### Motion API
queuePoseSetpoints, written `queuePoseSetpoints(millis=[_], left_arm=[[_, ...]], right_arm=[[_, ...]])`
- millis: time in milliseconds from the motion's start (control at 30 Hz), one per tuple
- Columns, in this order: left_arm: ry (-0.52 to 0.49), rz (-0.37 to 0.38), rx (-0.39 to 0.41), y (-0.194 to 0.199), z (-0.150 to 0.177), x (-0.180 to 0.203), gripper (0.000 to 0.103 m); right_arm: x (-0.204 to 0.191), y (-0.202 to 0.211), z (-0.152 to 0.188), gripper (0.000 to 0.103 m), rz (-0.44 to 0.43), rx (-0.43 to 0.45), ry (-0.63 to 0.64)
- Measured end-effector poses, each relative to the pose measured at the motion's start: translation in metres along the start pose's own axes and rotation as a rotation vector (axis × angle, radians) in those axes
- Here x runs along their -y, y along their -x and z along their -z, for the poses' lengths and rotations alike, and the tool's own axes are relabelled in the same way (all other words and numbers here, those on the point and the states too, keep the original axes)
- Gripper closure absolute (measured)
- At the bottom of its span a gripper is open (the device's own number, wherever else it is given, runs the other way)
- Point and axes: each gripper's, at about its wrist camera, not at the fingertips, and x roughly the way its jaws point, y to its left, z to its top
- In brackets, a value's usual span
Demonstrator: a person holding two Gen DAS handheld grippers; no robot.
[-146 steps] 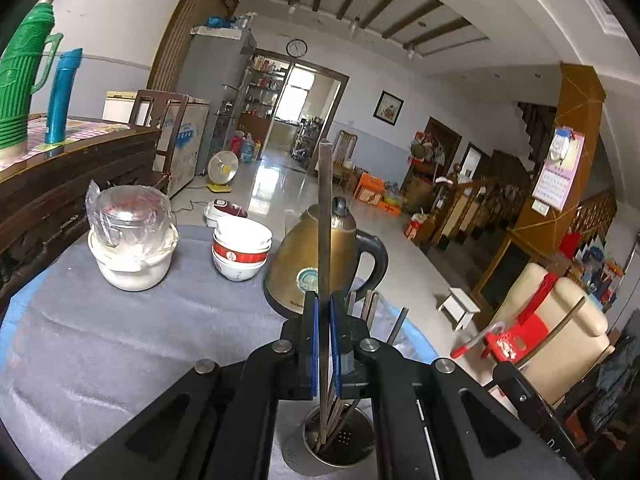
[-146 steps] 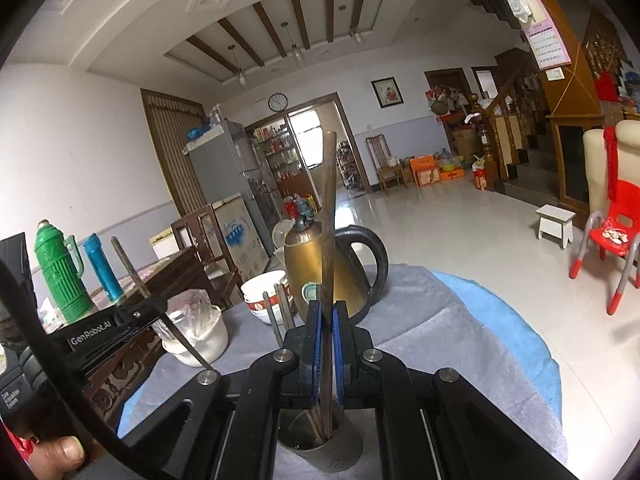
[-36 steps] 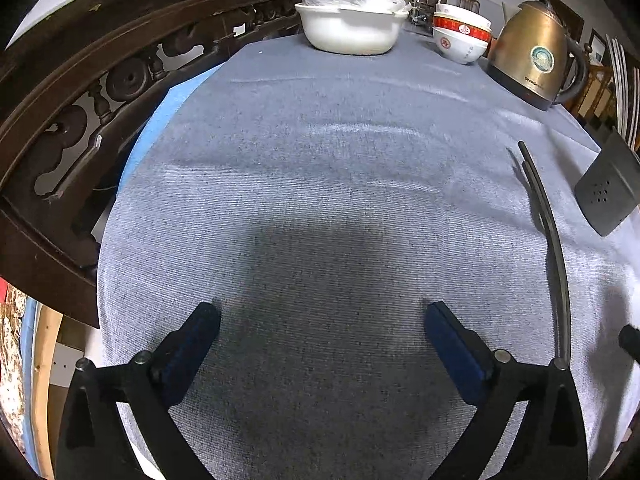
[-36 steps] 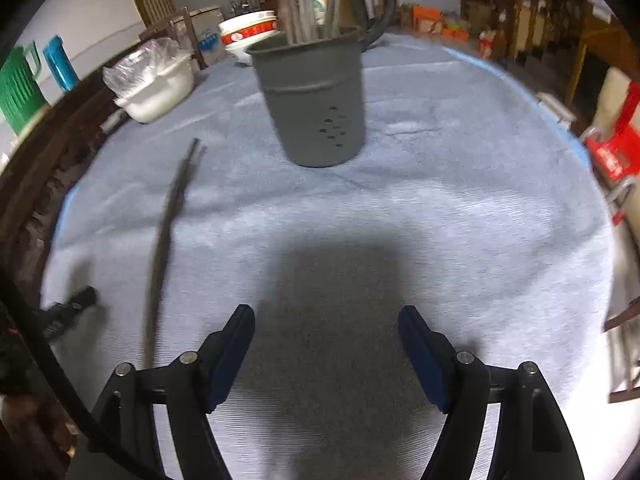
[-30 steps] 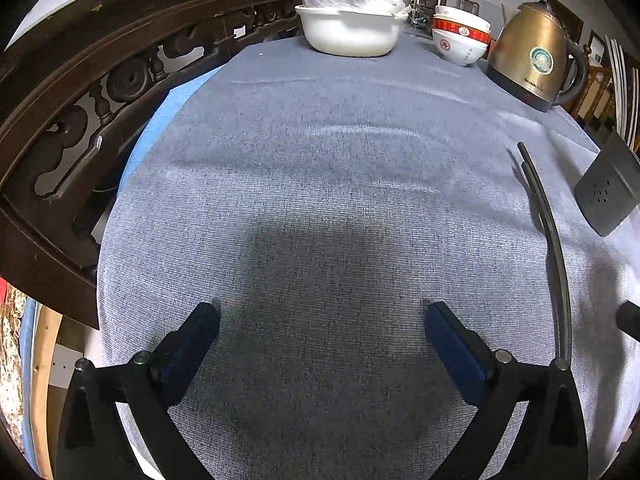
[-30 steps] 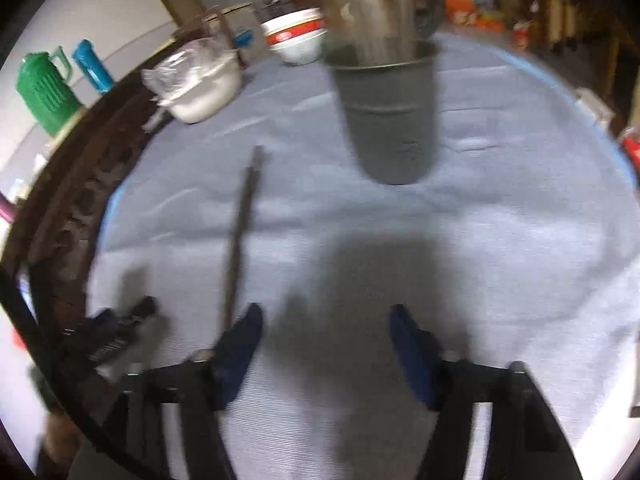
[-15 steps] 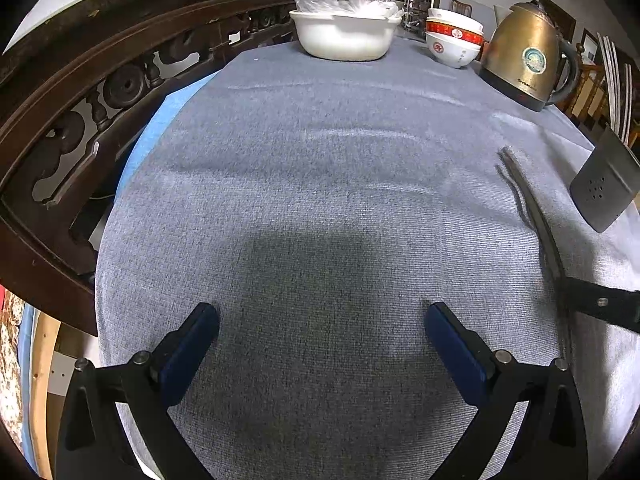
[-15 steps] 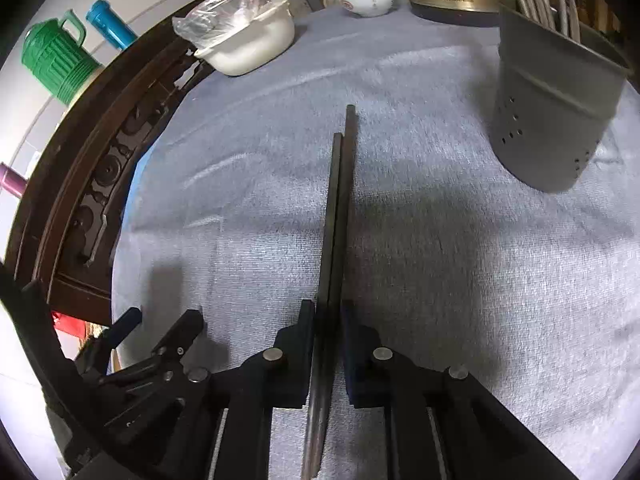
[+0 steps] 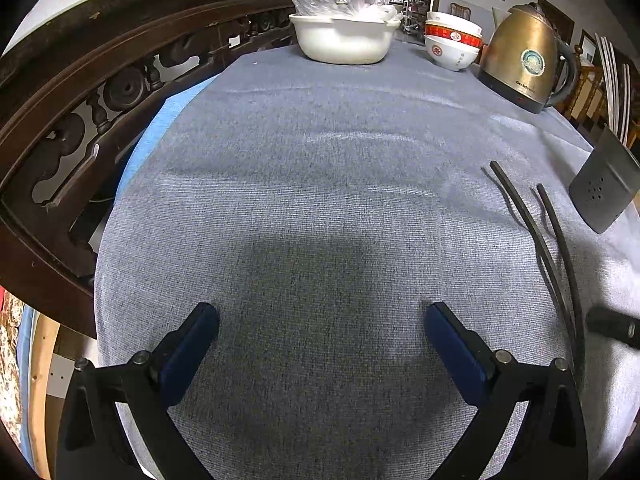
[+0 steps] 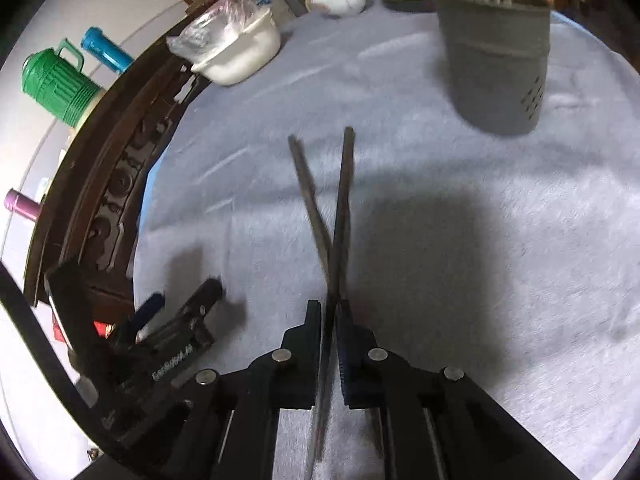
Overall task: Organize utensils
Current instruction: 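Grasp a dark chopstick with the right tool while the left tool approaches another, then grasp the last dark chopstick with the left tool while the right tool holds its own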
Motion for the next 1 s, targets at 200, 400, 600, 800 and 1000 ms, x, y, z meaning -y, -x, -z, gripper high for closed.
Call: queuePoseSetpoints(millis=[200, 400, 600, 800, 1000], left_arm=[[-0.007, 0.005, -0.001, 0.001, 0.001, 0.000, 0.000], [-0.005, 0.004, 0.003, 0.000, 0.001, 0.000, 0.000], [-0.007, 0.005, 0.002, 0.001, 0.002, 0.001, 0.000], [-0.005, 0.004, -0.033, -0.001, -0.002, 0.000, 0.000], [0.047, 0.117, -0.157, 0.001, -0.024, 0.003, 0.010]], right_arm=[[0.008, -0.009, -0.030, 0.092, 0.043, 0.007, -0.026], [0.023, 0.000, -0.041, 0.092, 0.095, 0.029, -0.061], [0.029, -0.007, -0.053, 0.090, 0.126, -0.016, -0.065], [0.015, -0.028, -0.062, 0.094, 0.140, -0.076, 0.001], [0.027, -0.016, -0.062, 0.096, 0.137, -0.095, 0.031]])
